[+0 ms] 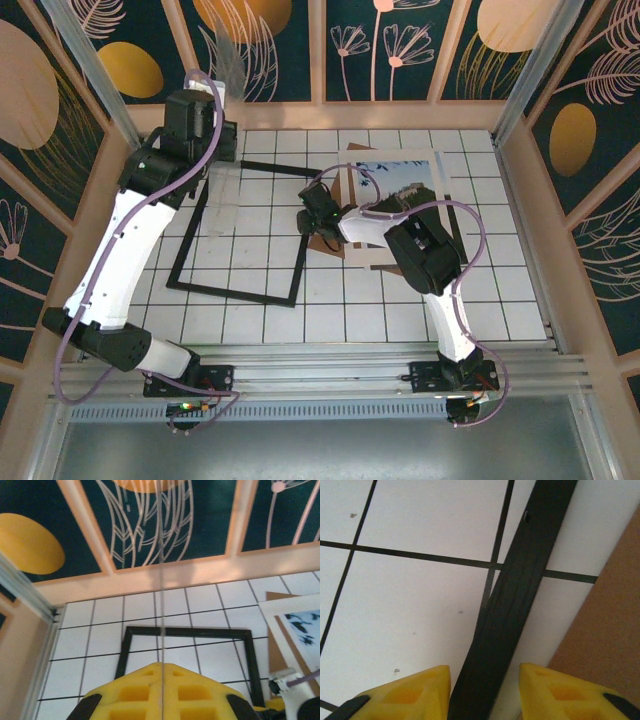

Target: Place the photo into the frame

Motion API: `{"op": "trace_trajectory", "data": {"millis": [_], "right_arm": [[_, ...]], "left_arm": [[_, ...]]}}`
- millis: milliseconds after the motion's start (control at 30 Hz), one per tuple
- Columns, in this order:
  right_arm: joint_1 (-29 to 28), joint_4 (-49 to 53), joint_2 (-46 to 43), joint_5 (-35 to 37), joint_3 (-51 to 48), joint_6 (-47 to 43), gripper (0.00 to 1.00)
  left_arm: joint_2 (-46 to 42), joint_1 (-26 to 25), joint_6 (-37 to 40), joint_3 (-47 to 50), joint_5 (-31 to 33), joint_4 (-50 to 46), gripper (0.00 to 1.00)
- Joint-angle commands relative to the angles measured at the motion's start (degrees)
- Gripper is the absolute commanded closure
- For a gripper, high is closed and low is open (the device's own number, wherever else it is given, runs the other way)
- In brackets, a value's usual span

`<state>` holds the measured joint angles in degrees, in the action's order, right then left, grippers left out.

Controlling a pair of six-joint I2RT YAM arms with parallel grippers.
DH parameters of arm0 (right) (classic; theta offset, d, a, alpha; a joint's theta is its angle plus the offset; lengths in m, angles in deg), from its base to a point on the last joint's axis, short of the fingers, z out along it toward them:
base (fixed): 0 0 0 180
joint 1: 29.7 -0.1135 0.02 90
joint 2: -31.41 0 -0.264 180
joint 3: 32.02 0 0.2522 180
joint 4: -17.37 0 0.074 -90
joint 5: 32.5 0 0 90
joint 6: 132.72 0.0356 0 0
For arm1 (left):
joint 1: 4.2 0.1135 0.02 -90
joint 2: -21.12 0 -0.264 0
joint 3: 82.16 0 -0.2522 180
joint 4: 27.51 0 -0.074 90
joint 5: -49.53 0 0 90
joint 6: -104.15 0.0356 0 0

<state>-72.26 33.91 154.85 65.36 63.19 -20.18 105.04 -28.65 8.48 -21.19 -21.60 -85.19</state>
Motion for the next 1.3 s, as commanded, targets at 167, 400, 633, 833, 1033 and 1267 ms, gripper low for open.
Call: {"op": "trace_trajectory", "data": {"millis": [167, 400, 633, 833, 1033, 1267], "right_arm": [[2.1, 4.8, -0.5, 4.3, 0.7, -3.0, 0.71], [4.5, 6.0, -3.2, 2.9, -1.6, -6.9, 0.74], [7.5, 5.4, -7.5, 0.4, -7.0, -7.9, 0.77], [9.7, 1.2, -11.7, -9.0, -9.3, -6.2, 0.65], [17.4, -1.7, -23.1, -14.0, -15.1, -3.0, 0.47], [31.7, 5.1, -33.8, -3.0, -18.9, -6.6, 0.40]], "left_arm": [[-4.1, -0.1, -2.6, 2.2, -6.6, 5.5, 1.00], [-5.8, -0.1, -6.3, 5.0, -12.9, 8.4, 1.00], [-6.7, -0.1, -11.5, 8.8, -19.9, 11.6, 1.00], [-6.8, 0.0, -16.3, 9.9, -27.4, 15.0, 1.00], [-6.3, 0.1, -28.5, 14.5, -44.7, 24.2, 1.00], [-4.1, 0.3, -38.4, 24.4, -55.7, 34.8, 1.00]]}}
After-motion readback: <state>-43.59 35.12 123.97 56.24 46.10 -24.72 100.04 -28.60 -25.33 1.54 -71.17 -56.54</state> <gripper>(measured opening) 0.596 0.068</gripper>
